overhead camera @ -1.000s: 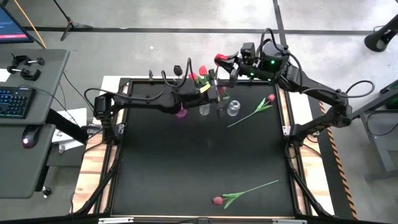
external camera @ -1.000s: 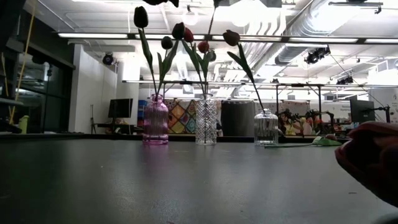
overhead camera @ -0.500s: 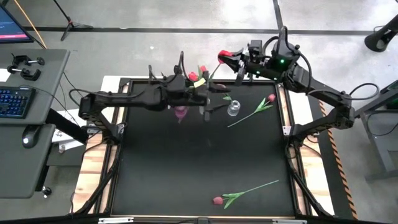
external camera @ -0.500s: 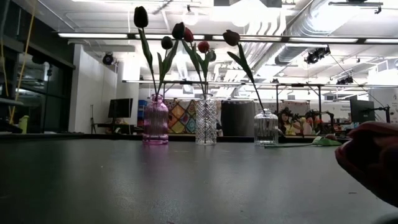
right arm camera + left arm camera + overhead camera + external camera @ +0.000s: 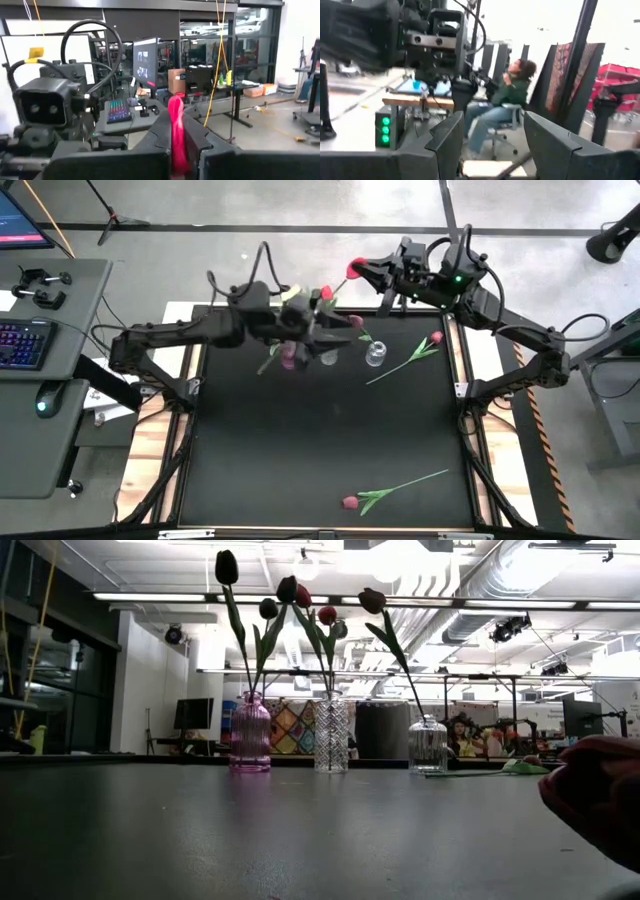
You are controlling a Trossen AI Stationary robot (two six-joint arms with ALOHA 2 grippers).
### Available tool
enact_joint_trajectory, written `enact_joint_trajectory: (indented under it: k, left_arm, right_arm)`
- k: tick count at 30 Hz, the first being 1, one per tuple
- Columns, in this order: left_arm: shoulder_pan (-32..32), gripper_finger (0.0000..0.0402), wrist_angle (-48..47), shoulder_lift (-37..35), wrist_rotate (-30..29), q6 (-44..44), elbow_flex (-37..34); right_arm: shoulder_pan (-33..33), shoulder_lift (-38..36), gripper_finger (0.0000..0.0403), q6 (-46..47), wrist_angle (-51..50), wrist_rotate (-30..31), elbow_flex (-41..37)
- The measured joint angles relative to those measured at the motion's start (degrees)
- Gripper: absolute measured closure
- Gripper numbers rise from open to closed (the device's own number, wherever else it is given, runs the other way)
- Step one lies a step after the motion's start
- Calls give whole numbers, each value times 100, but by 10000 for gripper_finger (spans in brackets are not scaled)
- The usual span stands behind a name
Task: Sort flowers into vase by color
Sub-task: Put the red tulip into the left transparent flower vase
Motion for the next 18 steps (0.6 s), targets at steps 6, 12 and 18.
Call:
enact_joint_trajectory:
  k: [6, 12, 18]
  left_arm:
    - [316, 206, -689, -484, 1434, -1448, -68]
    - [700, 206, -636, -918, 2549, -3124, -28]
    - [885, 206, 190, -1063, 2471, -3870, -29]
  right_arm:
    - [-103, -230, 401, -287, 488, 557, 76]
    - [-362, -509, 401, -183, 684, 399, 61]
    - [-428, -676, 402, -53, 673, 44, 70]
